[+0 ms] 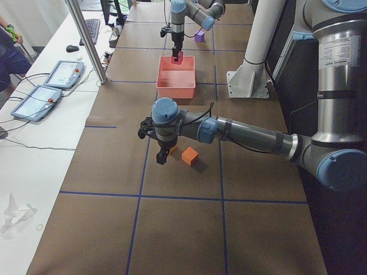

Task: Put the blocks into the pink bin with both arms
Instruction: 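Release the pink cube with the right gripper while the left gripper reaches for yellow cube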

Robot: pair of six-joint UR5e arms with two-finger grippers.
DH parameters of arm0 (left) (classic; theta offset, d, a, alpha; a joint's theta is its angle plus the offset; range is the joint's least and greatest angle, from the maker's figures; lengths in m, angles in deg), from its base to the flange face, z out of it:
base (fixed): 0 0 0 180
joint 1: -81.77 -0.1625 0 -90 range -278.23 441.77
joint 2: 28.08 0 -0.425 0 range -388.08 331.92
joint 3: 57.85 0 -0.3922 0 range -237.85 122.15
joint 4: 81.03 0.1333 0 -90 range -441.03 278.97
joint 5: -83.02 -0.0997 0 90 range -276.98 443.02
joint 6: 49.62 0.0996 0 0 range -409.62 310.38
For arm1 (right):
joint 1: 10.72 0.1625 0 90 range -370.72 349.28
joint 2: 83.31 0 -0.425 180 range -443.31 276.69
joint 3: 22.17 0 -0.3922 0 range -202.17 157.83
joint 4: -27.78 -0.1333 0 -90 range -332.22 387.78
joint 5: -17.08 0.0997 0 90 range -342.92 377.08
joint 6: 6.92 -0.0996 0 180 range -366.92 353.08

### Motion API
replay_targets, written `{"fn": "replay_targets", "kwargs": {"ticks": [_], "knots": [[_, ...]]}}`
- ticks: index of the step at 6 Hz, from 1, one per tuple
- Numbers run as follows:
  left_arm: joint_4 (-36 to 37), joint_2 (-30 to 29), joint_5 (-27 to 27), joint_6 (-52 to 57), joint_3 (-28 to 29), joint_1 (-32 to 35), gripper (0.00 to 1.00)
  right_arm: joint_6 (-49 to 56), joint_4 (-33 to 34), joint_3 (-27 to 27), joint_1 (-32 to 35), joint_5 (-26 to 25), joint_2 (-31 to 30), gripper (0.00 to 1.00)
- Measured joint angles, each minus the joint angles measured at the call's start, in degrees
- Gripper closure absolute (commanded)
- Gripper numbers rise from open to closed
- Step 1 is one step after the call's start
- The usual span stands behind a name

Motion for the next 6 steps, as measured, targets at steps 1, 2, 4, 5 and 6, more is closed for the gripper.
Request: {"fn": "replay_targets", "kwargs": {"ticks": [1, 2, 4, 5, 6], "knots": [[-1.40, -0.96, -0.69, -0.28, 0.75, -2.82, 0.00, 3.02, 1.45, -0.35, 0.20, -0.60, -0.14, 0.00], [-1.92, -2.86, -2.44, -0.36, 2.35, -4.77, 0.00, 8.88, 3.15, -1.27, 2.24, 0.81, -1.09, 0.00], [-3.90, -6.47, -5.08, -4.03, 6.88, -8.30, 0.00, 18.78, 4.05, -7.34, 8.21, 6.16, -7.61, 0.00], [-8.59, -7.07, -7.12, -9.18, 9.21, -11.41, 0.00, 22.78, 4.02, -9.80, 10.69, 8.09, -10.83, 0.00], [-12.88, -7.82, -9.43, -14.04, 11.47, -15.24, 0.00, 25.57, 3.91, -11.06, 12.11, 9.07, -13.00, 0.00]]}}
